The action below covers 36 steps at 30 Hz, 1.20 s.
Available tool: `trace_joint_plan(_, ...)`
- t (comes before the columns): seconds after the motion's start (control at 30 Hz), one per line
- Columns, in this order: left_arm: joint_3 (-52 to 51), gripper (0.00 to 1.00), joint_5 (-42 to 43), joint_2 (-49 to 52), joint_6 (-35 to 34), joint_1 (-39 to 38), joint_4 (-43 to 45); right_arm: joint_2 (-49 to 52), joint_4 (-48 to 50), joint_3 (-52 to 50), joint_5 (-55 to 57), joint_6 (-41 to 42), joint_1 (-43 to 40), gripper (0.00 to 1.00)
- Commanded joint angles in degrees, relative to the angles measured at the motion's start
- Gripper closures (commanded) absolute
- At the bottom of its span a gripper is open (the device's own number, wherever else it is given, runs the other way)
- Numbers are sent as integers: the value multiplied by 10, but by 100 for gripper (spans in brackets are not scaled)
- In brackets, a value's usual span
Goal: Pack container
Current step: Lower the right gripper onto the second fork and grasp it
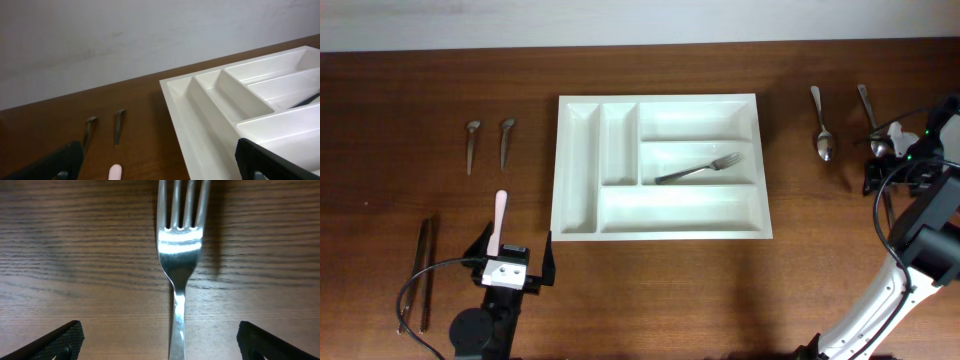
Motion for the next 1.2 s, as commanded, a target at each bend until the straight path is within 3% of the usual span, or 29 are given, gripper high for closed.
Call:
trace_joint_plan(0.0, -3, 1, -2, -5, -7, 4, -1, 26, 1, -2, -1, 1, -2, 1)
trace_joint_plan(0.83, -3, 1, -2, -5, -7, 4, -1, 42, 22, -5, 1, 2, -24, 1)
trace_joint_plan(1.17, -3, 1, -2, -5, -7, 4, -1, 42, 55, -59, 1, 3, -16, 1)
